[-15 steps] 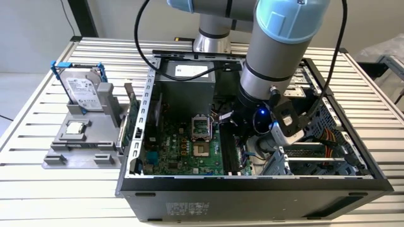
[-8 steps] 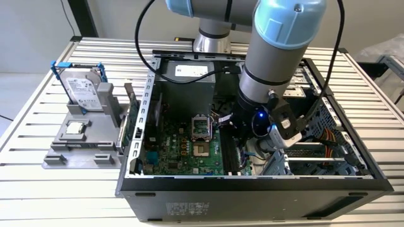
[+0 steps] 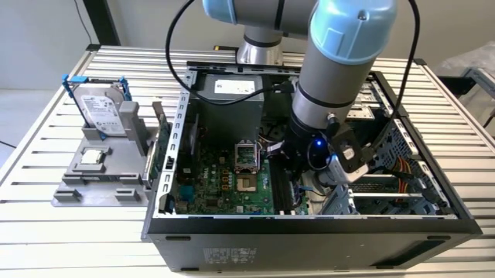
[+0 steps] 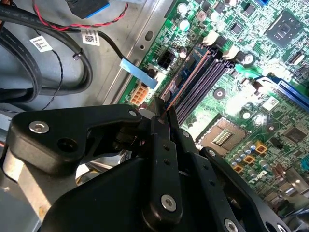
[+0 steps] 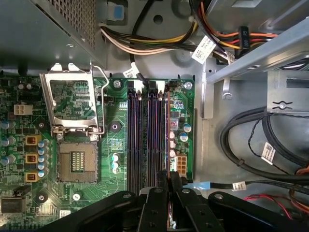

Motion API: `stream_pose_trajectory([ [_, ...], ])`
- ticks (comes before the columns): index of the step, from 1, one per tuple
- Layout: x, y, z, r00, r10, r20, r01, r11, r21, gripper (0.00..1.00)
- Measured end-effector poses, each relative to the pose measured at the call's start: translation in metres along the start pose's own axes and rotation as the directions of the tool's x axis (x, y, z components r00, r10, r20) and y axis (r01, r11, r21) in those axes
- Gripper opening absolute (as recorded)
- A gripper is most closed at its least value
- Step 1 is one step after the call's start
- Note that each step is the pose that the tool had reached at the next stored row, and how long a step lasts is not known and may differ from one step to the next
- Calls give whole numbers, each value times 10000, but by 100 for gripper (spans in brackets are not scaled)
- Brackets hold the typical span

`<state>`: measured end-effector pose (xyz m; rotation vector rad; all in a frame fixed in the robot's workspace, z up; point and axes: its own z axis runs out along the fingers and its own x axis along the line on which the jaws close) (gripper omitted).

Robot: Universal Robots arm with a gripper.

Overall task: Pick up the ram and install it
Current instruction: 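Insert the ram into the slot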

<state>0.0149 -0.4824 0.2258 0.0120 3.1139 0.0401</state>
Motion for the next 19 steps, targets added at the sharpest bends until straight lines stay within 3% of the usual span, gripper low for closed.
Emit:
stream_pose_trajectory([
  [19,15,-1,41,10000,-37,-11,37,10000,0,0],
])
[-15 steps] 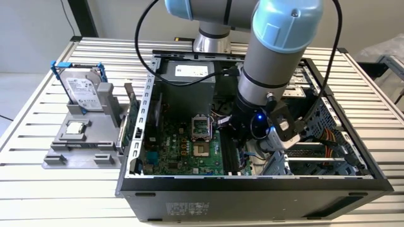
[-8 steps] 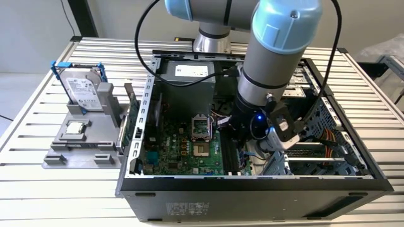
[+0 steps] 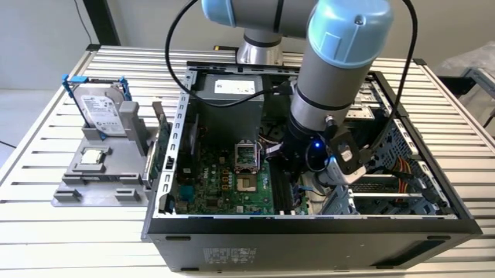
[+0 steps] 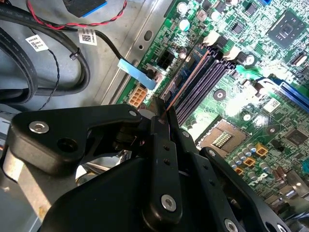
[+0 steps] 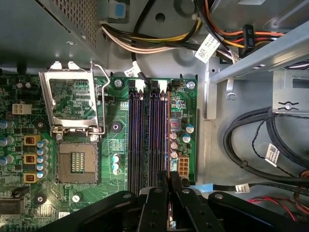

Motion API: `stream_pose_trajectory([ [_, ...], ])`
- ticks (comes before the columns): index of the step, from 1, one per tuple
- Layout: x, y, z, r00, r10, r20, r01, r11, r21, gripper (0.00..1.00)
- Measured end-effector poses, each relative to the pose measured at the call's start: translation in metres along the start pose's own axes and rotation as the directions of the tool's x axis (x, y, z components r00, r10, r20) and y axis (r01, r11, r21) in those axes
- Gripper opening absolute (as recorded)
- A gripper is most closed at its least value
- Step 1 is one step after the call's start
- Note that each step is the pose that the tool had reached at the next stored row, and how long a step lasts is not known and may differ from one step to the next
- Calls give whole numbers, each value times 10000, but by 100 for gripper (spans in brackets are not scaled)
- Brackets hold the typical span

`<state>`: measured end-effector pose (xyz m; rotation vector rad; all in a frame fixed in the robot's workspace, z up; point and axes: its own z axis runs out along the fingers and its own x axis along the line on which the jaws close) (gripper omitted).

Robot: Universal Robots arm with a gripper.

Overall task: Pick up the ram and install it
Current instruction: 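Insert the ram into the slot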

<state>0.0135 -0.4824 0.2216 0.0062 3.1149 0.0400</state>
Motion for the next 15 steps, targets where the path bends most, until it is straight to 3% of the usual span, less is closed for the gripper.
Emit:
stream_pose_trajectory([
  [15,12,-1,56,10000,5,-11,-5,10000,-2,0],
])
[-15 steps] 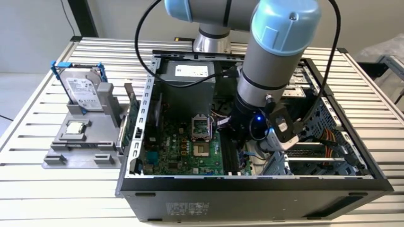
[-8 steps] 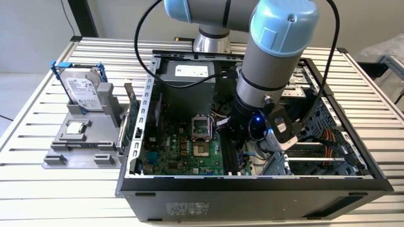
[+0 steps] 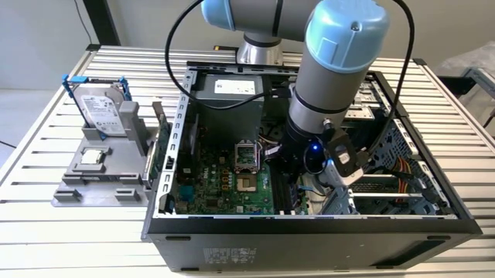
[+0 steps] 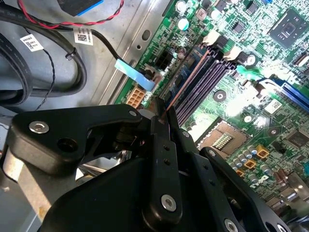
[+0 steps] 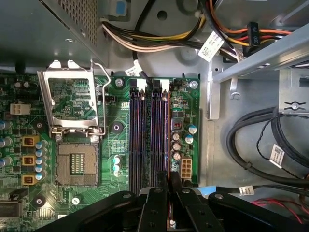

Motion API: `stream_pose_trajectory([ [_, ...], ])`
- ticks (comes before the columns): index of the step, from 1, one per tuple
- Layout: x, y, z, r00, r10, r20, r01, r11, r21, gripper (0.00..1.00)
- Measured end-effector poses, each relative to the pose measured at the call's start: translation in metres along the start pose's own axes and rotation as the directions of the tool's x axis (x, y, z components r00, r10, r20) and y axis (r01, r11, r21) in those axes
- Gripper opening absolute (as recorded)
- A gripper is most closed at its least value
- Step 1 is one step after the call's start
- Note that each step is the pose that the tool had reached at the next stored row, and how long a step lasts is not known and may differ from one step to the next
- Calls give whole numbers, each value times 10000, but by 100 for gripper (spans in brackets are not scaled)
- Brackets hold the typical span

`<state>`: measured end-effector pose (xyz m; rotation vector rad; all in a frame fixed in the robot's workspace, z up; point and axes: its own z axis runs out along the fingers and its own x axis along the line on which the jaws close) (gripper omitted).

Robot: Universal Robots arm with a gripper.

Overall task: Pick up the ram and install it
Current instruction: 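Insert the ram into the slot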

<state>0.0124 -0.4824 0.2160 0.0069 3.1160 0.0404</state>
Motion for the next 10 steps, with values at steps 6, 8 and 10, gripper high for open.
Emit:
stream_pose_trajectory([
  [6,0,0,15,10000,30,-5,-30,10000,2,0],
  [8,0,0,16,10000,74,-5,-74,10000,2,0],
  [10,0,0,16,9999,160,-11,-160,9999,4,0],
])
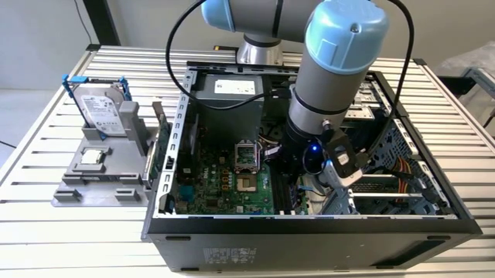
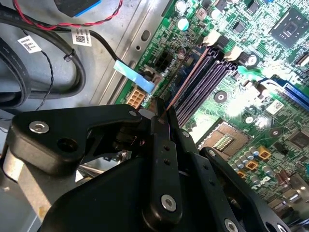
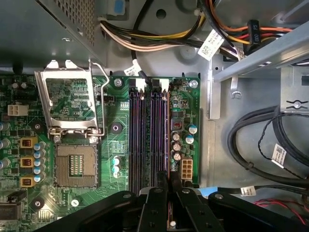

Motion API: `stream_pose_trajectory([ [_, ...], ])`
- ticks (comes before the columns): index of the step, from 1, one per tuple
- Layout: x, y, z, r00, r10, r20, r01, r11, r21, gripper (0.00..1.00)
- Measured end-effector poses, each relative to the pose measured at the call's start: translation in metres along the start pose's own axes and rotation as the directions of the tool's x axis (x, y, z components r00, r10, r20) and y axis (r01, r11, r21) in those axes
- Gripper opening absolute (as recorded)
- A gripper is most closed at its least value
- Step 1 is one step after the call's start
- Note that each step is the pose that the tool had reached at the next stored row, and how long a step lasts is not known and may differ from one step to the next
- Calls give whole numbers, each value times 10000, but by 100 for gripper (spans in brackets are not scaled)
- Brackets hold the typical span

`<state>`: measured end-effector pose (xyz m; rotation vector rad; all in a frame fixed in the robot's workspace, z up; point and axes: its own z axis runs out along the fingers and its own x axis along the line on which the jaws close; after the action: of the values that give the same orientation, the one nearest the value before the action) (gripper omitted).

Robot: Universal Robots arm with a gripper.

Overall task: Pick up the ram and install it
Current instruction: 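Insert the ram into the slot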

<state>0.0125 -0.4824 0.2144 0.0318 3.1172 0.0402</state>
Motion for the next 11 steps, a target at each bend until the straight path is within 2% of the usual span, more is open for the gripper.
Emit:
stream_pose_trajectory([
  [4,0,0,0,9998,175,-26,-175,9998,5,0],
  [11,0,0,4,9998,185,-29,-185,9998,7,0],
])
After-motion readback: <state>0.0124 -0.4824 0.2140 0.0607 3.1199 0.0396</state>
